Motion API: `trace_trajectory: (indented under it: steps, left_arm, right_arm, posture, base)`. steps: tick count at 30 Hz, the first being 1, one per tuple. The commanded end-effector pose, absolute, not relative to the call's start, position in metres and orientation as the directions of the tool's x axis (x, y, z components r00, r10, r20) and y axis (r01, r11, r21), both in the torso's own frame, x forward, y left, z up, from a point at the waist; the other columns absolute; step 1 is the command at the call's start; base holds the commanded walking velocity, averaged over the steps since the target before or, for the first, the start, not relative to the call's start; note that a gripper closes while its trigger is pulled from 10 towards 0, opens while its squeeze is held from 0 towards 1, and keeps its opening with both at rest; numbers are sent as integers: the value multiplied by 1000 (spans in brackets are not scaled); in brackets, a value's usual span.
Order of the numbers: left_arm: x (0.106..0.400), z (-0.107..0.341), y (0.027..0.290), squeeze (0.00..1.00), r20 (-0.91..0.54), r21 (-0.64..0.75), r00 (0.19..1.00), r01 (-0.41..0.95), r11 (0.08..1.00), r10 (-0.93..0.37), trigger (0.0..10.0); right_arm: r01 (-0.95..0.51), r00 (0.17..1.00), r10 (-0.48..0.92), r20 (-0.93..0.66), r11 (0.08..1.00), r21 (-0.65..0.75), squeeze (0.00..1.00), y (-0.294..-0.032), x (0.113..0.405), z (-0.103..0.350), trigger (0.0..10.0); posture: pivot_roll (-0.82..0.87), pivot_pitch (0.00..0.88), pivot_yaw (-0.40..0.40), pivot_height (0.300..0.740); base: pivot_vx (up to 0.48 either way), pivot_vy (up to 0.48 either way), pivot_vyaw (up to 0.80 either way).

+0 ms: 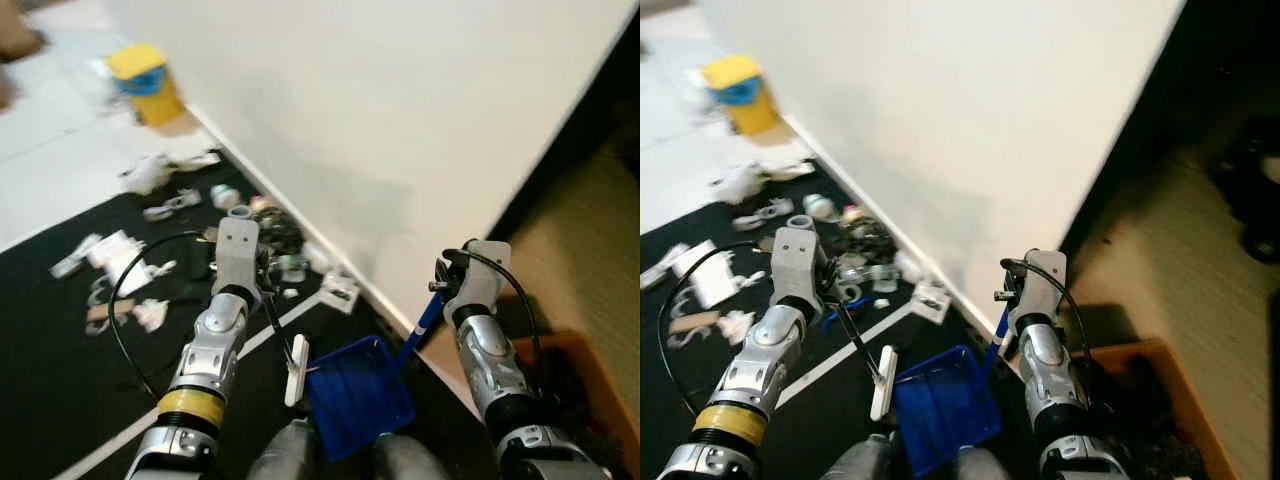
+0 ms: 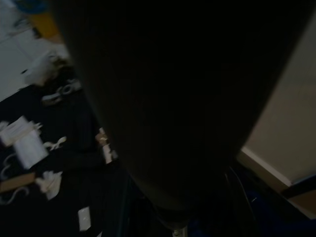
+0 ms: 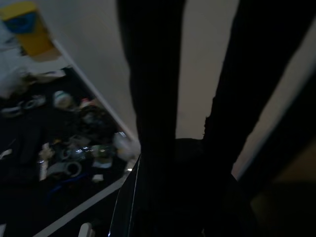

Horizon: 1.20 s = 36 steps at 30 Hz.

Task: Sweep floor

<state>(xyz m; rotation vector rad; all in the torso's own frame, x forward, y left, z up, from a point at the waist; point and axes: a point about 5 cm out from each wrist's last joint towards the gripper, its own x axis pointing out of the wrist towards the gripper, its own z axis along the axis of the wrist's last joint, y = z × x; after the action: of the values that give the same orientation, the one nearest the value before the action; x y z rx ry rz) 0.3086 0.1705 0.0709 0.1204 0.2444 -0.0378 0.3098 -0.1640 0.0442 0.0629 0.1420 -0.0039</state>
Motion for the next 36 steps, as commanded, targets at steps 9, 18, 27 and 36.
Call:
trace_trajectory:
  steps: [9,18,27,36]
  left_arm:
    - [303,58,182,0,-311,179,950,33,983,25,10000]
    - [303,58,181,0,-309,171,951,26,985,28,10000]
    - [303,58,183,0,-314,155,948,6,988,44,10000]
    - [303,60,182,0,-295,168,955,23,986,28,10000]
  right_arm:
    - [16,990,-4,-139,996,88,0,-165,310,44,10000]
    - [15,990,-3,-140,996,84,0,-166,311,44,10000]
    - [14,990,-2,-140,997,81,0,-167,312,45,10000]
    - [30,990,-20,-137,997,72,0,-174,316,48,10000]
  posture:
    - [8,109,0,740]
    - [6,108,-3,740]
    - [9,110,-7,740]
    - [8,111,-8,740]
  base:
    - [0,0,800]
    - [0,0,800]
    - [0,0,800]
    - [0,0,800]
